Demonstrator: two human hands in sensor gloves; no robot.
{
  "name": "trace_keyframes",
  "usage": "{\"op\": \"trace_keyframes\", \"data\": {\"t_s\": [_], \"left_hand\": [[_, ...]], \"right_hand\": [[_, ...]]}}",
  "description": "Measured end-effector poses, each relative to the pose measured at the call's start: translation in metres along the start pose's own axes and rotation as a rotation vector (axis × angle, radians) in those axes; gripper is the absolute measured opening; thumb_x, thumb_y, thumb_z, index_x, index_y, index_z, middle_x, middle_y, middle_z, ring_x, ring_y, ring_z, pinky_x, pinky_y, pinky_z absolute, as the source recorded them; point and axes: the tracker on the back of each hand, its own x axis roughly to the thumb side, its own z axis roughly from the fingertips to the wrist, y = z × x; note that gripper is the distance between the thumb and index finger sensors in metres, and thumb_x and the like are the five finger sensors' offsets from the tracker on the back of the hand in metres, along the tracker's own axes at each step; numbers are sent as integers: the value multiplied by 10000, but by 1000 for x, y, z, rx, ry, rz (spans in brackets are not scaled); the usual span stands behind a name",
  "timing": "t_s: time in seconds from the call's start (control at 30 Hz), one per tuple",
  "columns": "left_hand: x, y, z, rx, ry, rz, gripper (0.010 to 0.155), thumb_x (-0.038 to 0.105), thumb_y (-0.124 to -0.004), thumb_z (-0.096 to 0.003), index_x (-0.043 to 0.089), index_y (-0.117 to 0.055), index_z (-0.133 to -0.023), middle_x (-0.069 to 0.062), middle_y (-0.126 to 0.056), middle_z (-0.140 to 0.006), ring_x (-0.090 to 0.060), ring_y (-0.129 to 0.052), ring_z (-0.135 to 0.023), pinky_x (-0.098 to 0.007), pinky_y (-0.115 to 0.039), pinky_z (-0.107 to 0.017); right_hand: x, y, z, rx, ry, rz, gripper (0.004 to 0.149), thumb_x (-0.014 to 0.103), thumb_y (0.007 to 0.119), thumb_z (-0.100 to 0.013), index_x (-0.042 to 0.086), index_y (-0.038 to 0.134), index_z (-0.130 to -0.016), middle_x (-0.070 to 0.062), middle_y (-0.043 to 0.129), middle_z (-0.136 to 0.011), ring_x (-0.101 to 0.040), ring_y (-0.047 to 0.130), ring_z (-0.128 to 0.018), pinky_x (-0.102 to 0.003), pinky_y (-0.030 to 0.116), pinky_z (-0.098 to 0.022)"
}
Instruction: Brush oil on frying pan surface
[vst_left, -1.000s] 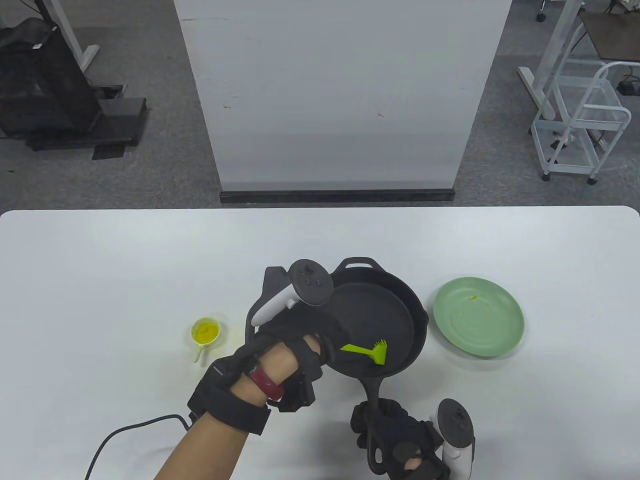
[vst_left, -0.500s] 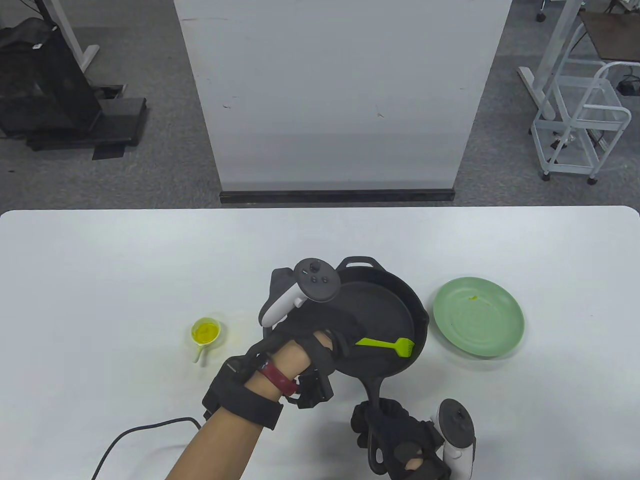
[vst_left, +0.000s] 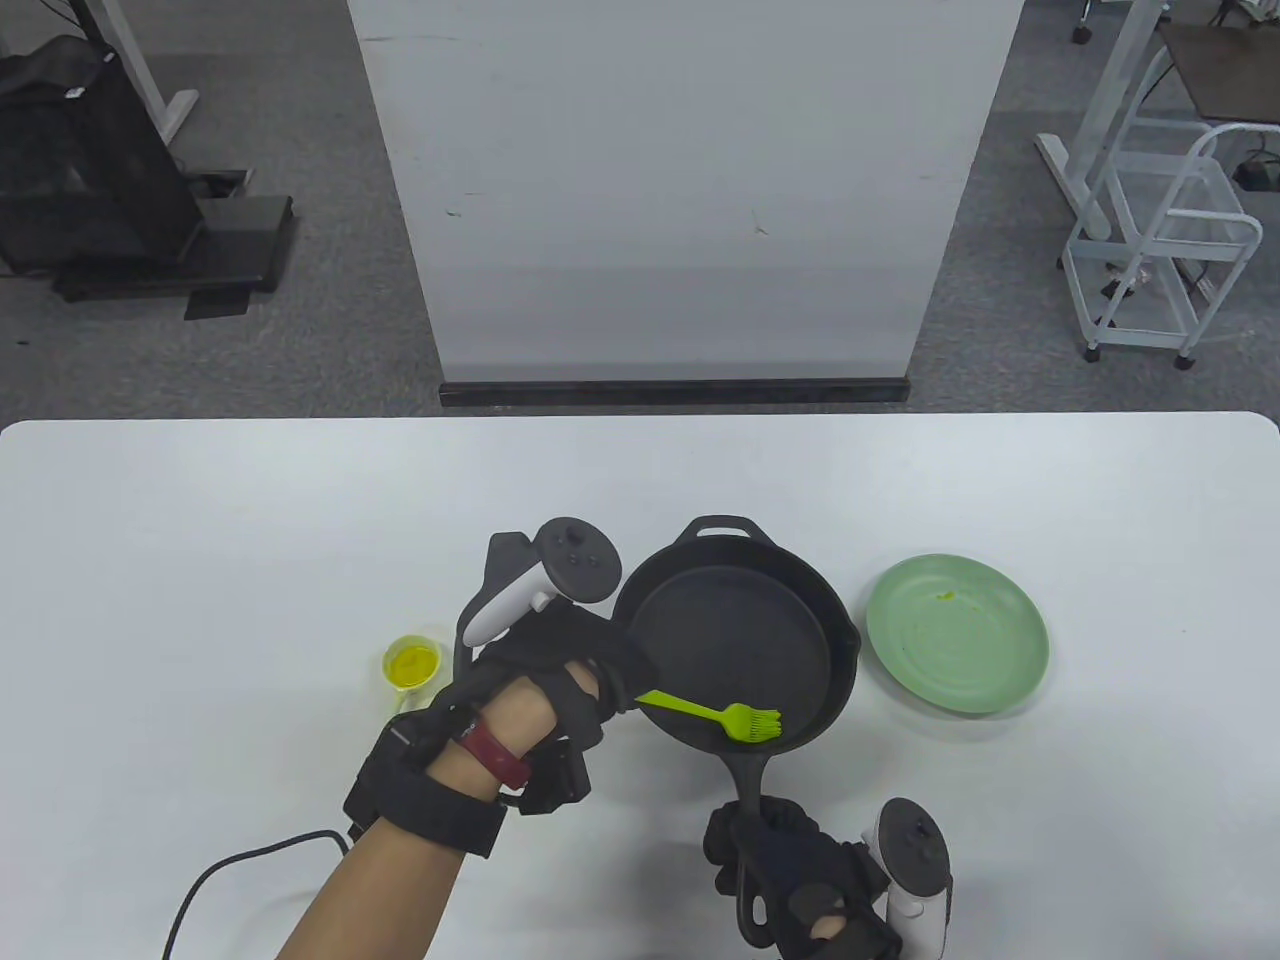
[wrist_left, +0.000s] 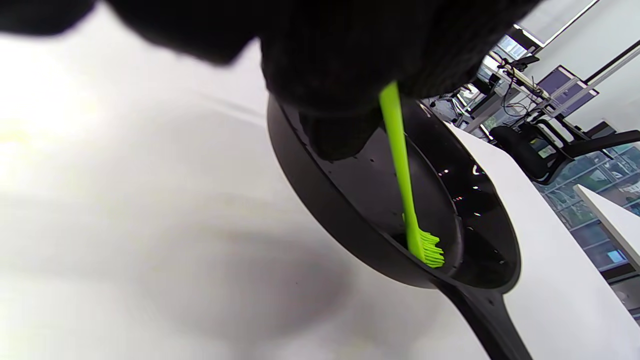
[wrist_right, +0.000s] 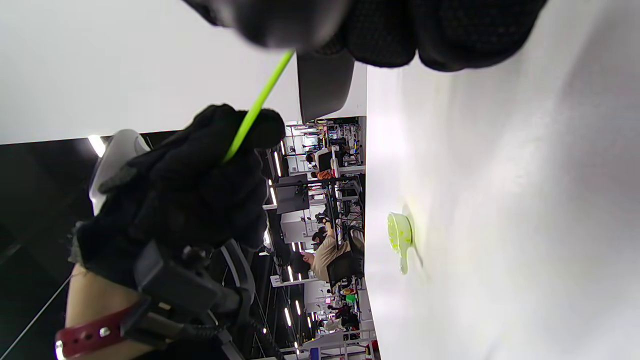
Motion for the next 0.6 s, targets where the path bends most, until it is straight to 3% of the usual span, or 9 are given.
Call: {"op": "trace_keyframes", "data": {"t_s": [0.37,0.6], "left_hand": [[-23,19,23,71,54,-51,459,450,-771,-471,124,-922,-757,50,-982,-291,-197,-911,-63,-422,-851,-116],[-6,45,51,197,35,-136,468,433,-780,-470,91,-906,-764,50,-981,-284,-197,-909,-54,-422,-851,-109]], "right_hand": [[0,0,0,-7,10,-2,493,391,689,-449,21,657,-773,-274,693,-787,-504,743,-666,-421,762,-414],[0,0,0,-16,5,21,493,387,693,-446,20,657,-772,-277,692,-786,-507,740,-666,-426,758,-413]]}}
